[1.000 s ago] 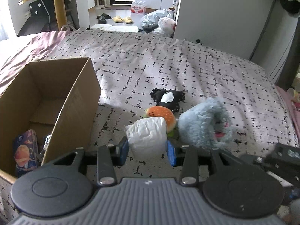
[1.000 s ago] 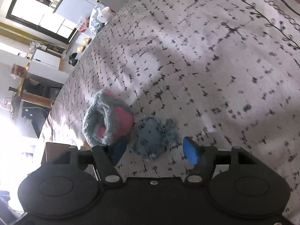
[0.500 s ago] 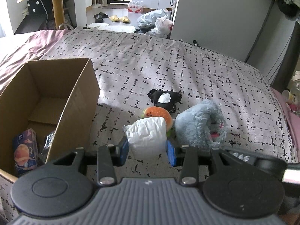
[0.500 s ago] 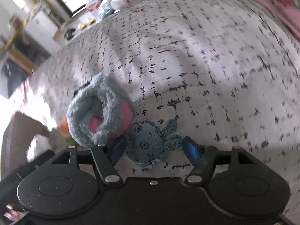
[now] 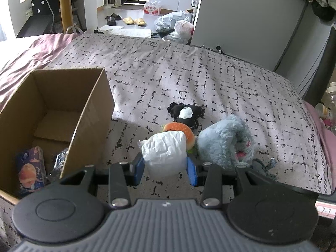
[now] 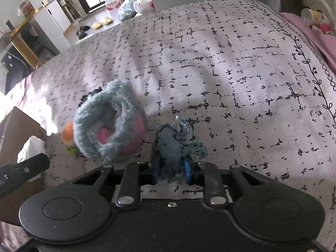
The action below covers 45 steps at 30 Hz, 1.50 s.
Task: Organize soft objects
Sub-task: 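Carry the white bag into the box and open the left gripper while the right gripper carries the fish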
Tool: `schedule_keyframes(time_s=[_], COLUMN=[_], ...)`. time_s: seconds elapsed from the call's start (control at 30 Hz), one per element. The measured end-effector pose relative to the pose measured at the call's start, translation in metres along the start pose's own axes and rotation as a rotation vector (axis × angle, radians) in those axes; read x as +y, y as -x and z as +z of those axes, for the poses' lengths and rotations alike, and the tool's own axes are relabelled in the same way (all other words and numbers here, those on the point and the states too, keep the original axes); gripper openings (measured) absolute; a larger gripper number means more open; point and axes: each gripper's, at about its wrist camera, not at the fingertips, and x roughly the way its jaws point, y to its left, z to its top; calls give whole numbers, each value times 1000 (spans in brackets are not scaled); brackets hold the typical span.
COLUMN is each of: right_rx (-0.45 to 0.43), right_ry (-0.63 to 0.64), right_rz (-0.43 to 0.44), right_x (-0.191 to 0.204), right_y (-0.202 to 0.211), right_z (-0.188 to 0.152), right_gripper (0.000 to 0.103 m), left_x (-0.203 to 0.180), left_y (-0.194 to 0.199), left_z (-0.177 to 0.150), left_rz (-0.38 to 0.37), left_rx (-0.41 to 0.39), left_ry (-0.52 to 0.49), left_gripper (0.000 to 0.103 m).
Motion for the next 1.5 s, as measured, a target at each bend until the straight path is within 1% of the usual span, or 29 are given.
schedule_keyframes(time_s=[0.3, 0.47, 0.57, 0.73, 0.97, 1.1, 1.2, 1.5], right_rx=[-65, -110, -124, -173, -206, -204, -209, -230], right_ry=[-16, -36, -34, 1, 54, 79, 106, 137], right_rz=[31, 88, 109, 123, 156, 167, 165, 179], right_x=[0, 1, 3, 12, 29, 40, 51, 83], right_y=[27, 40, 50, 67, 86, 92, 96, 108], right_z=[1, 1, -2, -1, -5, -7, -7, -12], right_gripper=[22, 22, 22, 22, 22, 22, 22, 22], left_x=[5, 12, 19, 34, 63, 85, 100, 144], left_y=[21, 34, 44, 58, 75, 83, 86, 90], left_z=[9, 13, 17, 24, 29, 30, 30, 33], left_rz=[-10, -11, -14, -24, -22, -16, -16, -14], left_rx=[-38, -51, -62, -82, -102, -109, -110, -115], left_ry=[-5, 5, 7, 31, 63, 101, 125, 182], left_gripper=[41, 41, 41, 41, 41, 41, 41, 41])
